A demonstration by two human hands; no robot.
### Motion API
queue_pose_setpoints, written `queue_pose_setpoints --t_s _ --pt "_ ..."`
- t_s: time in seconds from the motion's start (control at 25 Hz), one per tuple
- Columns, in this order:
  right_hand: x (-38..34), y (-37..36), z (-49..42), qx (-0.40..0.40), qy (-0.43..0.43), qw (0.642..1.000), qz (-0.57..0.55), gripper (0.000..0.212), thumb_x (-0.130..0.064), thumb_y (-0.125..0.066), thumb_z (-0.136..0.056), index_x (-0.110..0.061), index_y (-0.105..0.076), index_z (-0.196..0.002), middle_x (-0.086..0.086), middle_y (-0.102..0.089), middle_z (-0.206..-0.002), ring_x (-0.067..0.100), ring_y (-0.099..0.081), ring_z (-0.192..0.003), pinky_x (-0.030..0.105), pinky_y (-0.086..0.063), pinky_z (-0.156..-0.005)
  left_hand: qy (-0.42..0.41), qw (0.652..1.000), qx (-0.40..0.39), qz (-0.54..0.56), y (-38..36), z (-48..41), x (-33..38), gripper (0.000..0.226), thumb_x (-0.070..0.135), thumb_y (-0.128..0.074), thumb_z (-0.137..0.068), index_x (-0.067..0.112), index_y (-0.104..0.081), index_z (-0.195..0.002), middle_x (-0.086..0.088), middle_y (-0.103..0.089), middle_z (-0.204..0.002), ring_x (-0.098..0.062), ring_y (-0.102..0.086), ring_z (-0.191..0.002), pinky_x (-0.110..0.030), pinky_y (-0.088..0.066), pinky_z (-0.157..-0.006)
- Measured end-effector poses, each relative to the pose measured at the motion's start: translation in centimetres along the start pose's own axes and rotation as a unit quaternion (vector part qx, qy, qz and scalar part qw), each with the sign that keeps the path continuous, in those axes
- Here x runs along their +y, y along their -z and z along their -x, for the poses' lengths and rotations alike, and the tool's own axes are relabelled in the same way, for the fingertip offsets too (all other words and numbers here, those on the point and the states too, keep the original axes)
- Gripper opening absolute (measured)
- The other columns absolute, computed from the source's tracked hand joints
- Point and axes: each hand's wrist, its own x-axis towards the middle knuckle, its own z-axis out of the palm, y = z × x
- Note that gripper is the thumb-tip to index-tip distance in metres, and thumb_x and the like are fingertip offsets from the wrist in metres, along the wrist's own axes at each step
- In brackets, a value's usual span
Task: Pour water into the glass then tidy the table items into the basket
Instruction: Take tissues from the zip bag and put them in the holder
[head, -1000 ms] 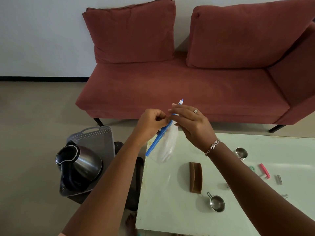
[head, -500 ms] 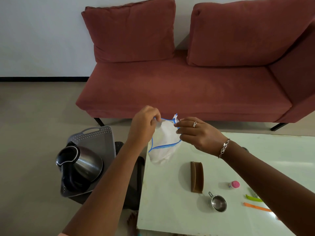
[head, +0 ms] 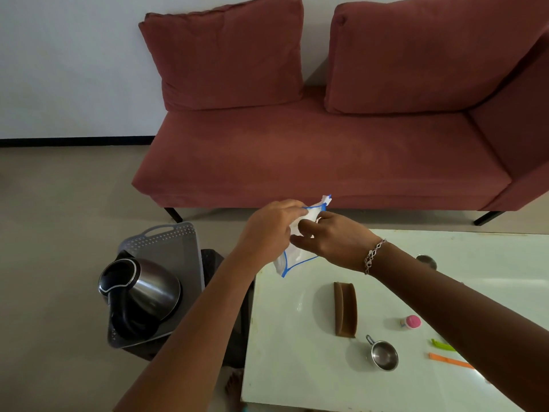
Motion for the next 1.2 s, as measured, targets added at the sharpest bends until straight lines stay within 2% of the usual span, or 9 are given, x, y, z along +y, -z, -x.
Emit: queue_pose_setpoints --t_s 0.12,0.24,0.32,0.4,0.6,0.68,0.88,1.12,1.2 --pt "-0.4 -0.5 -0.9 -0.076 0.007 0.997 0.028 0.028 -0.012 -0.076 -0.060 -0.017 -0.070 -0.087 0.006 -0.065 -0.068 0.018 -0.051 -0.038 0.022 -0.044 -0.042 -0.009 1.000 -0.020 -0.003 0.2 -0.1 0.5 0.047 -0.007 -0.042 -0.086 0.010 -0.053 -0.129 -0.003 -0.052 -0.136 -0.019 -0.049 -0.122 -0.026 -0.038 -0.100" --pt "-0.6 -0.3 -1.6 -0.168 -0.015 0.985 0.043 0.028 -0.026 -0.088 -0.042 -0.020 -0.069 -0.061 0.000 -0.061 -0.054 0.013 -0.046 -0.029 0.016 -0.032 -0.034 -0.009 1.000 -0.012 0.001 0.4 0.0 0.7 0.045 -0.006 -0.043 -0.088 0.010 -0.054 -0.128 -0.003 -0.053 -0.135 -0.019 -0.050 -0.121 -0.023 -0.037 -0.098" --pt "-0.7 0.0 -2.0 -0.175 -0.049 0.982 0.057 0.029 -0.016 -0.086 -0.038 -0.018 -0.057 -0.042 0.000 -0.057 -0.050 0.013 -0.042 -0.027 0.015 -0.023 -0.034 -0.011 1.000 -0.006 0.006 0.5 0.2 0.7 0.041 -0.004 -0.044 -0.090 0.009 -0.054 -0.128 -0.005 -0.054 -0.134 -0.020 -0.050 -0.121 -0.024 -0.038 -0.099" --pt "-0.7 0.5 -2.2 -0.158 -0.061 0.984 0.057 0.032 -0.007 -0.081 -0.041 -0.015 -0.050 -0.038 0.002 -0.057 -0.052 0.015 -0.041 -0.027 0.015 -0.021 -0.035 -0.012 1.000 0.000 0.018 0.5 0.3 0.5 0.041 -0.004 -0.045 -0.089 0.008 -0.055 -0.127 -0.007 -0.055 -0.133 -0.021 -0.051 -0.121 -0.025 -0.038 -0.100" --pt "-0.8 0.6 -1.4 -0.073 -0.062 0.995 -0.006 0.016 -0.001 -0.063 -0.064 -0.013 -0.058 -0.055 0.005 -0.065 -0.073 0.019 -0.047 -0.038 0.019 -0.029 -0.035 0.001 0.998 0.018 0.065 0.5 0.5 0.1 0.046 -0.013 -0.039 -0.081 0.003 -0.060 -0.119 -0.009 -0.060 -0.125 -0.023 -0.056 -0.113 -0.028 -0.043 -0.095" --pt "-0.7 0.9 -1.1 -0.014 -0.082 0.995 -0.050 0.023 0.000 -0.047 -0.069 -0.014 -0.064 -0.062 0.002 -0.069 -0.076 0.020 -0.052 -0.042 0.018 -0.035 -0.037 0.014 0.997 0.020 0.080 0.3 0.7 -0.3 0.047 -0.012 -0.036 -0.079 0.002 -0.062 -0.116 -0.011 -0.061 -0.122 -0.024 -0.057 -0.111 -0.027 -0.042 -0.091" --pt "0.4 2.9 -1.6 0.046 -0.136 0.977 -0.156 0.025 0.008 -0.068 -0.063 -0.015 -0.068 -0.071 0.002 -0.070 -0.070 0.023 -0.062 -0.056 0.023 -0.050 -0.045 0.053 0.995 -0.008 0.086 -0.2 0.9 -0.8 0.051 -0.015 -0.039 -0.078 0.007 -0.060 -0.118 -0.007 -0.061 -0.122 -0.024 -0.057 -0.110 -0.025 -0.041 -0.089" --pt "1.3 4.6 -2.5 0.019 -0.147 0.961 -0.235 0.013 -0.006 -0.060 -0.074 -0.012 -0.071 -0.075 0.003 -0.071 -0.069 0.027 -0.062 -0.066 0.037 -0.055 -0.053 0.062 0.993 -0.010 0.099 0.1 1.0 -0.5 0.050 -0.014 -0.038 -0.081 0.009 -0.059 -0.120 -0.006 -0.062 -0.123 -0.023 -0.057 -0.109 -0.015 -0.037 -0.082" --pt "1.6 4.8 -2.5 0.016 -0.155 0.955 -0.251 0.012 -0.009 -0.061 -0.074 -0.013 -0.071 -0.077 0.003 -0.072 -0.072 0.027 -0.063 -0.068 0.038 -0.055 -0.057 0.052 0.992 -0.011 0.111 0.5 1.2 -0.3 0.051 -0.015 -0.037 -0.081 0.010 -0.060 -0.119 -0.003 -0.065 -0.113 -0.018 -0.059 -0.099 -0.007 -0.037 -0.073"
